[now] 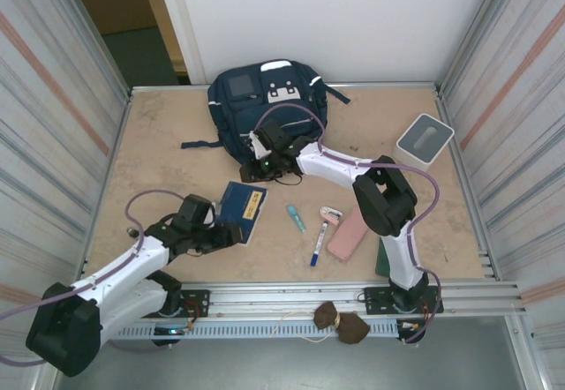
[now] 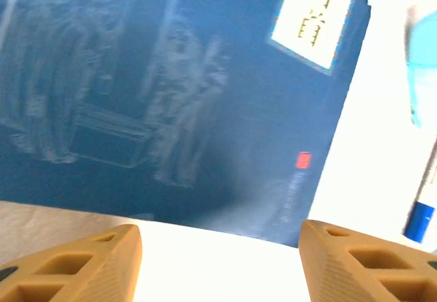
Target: Pack the student bag
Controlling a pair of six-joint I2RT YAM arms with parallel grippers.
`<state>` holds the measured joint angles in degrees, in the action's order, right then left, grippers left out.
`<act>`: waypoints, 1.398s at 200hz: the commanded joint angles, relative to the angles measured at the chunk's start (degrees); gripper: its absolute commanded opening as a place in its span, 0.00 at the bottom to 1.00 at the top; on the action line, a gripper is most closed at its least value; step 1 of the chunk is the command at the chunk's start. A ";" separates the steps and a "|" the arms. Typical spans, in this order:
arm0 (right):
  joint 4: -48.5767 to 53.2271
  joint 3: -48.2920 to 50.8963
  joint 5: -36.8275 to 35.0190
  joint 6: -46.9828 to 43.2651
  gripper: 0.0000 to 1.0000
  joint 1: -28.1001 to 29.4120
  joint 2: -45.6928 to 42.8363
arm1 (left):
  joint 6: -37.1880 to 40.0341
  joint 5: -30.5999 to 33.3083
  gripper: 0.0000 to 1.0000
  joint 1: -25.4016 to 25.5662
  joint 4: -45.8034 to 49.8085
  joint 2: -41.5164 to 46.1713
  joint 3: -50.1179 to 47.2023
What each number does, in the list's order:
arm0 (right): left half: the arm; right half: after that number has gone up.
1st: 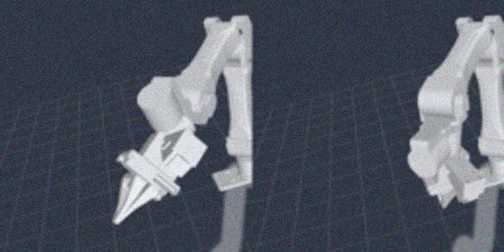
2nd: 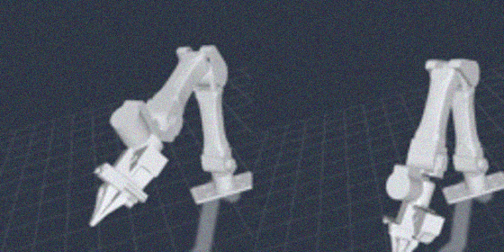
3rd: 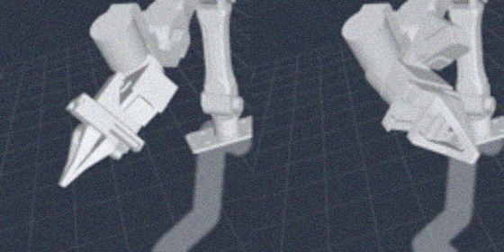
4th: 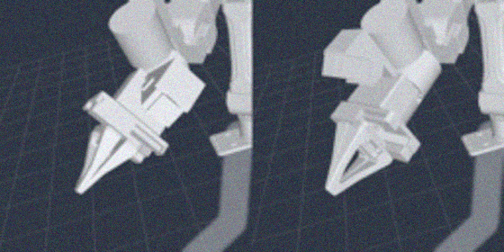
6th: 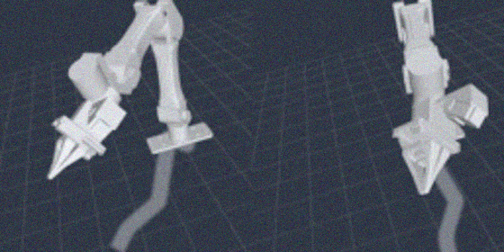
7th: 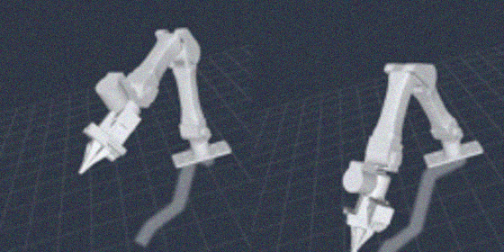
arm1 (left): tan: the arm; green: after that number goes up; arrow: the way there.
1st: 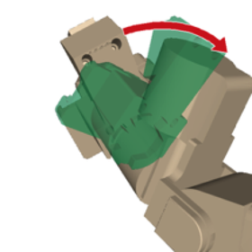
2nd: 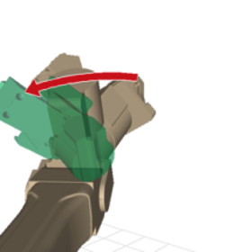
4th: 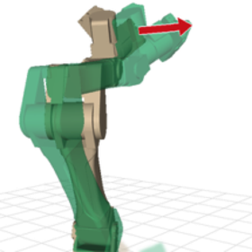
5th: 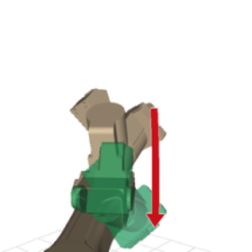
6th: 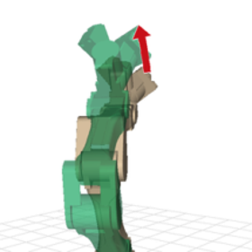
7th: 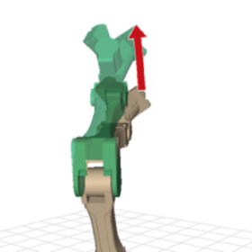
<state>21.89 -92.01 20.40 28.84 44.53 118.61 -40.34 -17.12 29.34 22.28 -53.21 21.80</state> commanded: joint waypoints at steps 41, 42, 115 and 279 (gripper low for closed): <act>3.69 14.77 -2.94 1.45 0.50 -0.59 -15.21 | 2.61 16.50 0.73 0.32 2.47 9.39 3.07; 3.51 15.16 -2.97 1.68 0.51 -0.46 -15.45 | 2.71 16.72 0.73 0.21 2.27 9.46 3.07; -14.63 28.56 -7.87 25.19 0.64 8.05 -15.58 | 13.87 0.72 0.74 -16.51 -9.54 -13.49 9.57; -22.77 27.51 -10.85 25.61 0.00 7.93 -9.87 | 8.47 -2.18 0.54 -11.63 -10.06 -7.33 1.15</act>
<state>0.58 -64.10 8.99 58.19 53.43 110.50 -30.89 -20.99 17.39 8.88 -63.48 22.35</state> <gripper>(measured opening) 0.035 0.526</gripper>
